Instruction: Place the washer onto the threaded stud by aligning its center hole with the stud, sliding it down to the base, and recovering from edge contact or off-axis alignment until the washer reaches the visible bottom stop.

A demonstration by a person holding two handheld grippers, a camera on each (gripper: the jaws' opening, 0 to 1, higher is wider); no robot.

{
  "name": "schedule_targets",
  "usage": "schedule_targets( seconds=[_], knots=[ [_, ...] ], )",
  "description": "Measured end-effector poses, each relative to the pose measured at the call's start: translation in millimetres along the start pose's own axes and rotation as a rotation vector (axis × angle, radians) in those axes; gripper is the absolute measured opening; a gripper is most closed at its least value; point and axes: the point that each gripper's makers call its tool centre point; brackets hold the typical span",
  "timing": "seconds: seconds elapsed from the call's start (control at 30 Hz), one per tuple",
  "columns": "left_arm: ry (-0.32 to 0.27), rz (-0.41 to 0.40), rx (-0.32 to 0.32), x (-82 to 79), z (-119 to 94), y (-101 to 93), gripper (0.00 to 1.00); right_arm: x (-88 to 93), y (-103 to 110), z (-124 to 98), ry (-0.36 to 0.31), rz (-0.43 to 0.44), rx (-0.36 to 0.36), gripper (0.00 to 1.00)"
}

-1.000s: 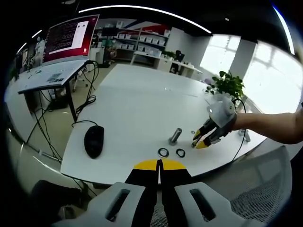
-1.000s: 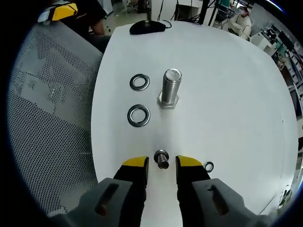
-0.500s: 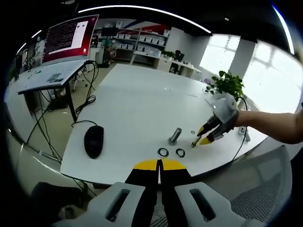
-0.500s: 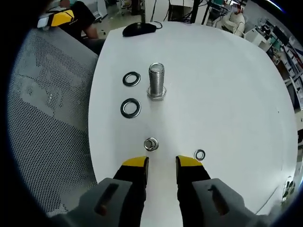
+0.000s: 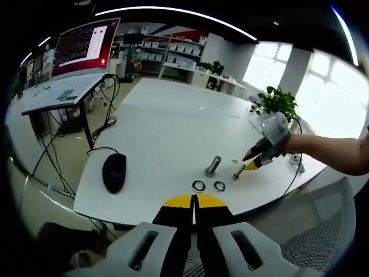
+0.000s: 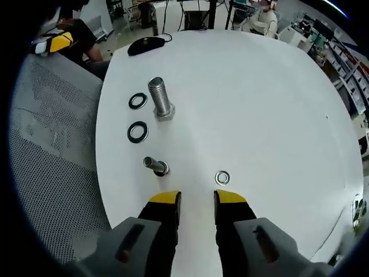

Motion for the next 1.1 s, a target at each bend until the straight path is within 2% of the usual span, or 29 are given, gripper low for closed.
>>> schedule_targets(
  seconds=[0.37,0.5,0.6,0.7,1.1],
  knots=[
    [0.002,0.000,-0.002,0.4,0,-1.3,0.00,-2.8,-14,8,-0.043,0.033,0.034,0.25],
    [0.004,-0.001,-0.002,0.5,0,-2.0,0.00,-3.7,-14,9,-0.063,0.079,0.023,0.26],
    [0.005,0.000,-0.003,0.5,0,-2.5,0.00,-5.6,-23,12,-0.077,0.097,0.029,0.27],
    [0.005,0.000,-0.002,0.7,0,-2.2,0.00,-12.3,-31,17,-0.113,0.176,0.015,0.27],
    [0.007,-0.002,-0.004,3.0,1,2.7,0.00,-14.8,-34,33,-0.103,0.190,0.010,0.26]
  ],
)
Point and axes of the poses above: the point that each gripper's makers call its tool centre point, and the gripper's own axes: z roughly forward along the fingers, y roughly to its left, x roughly out of its underside, and after that the axes turned 15 degrees about z, right-handed
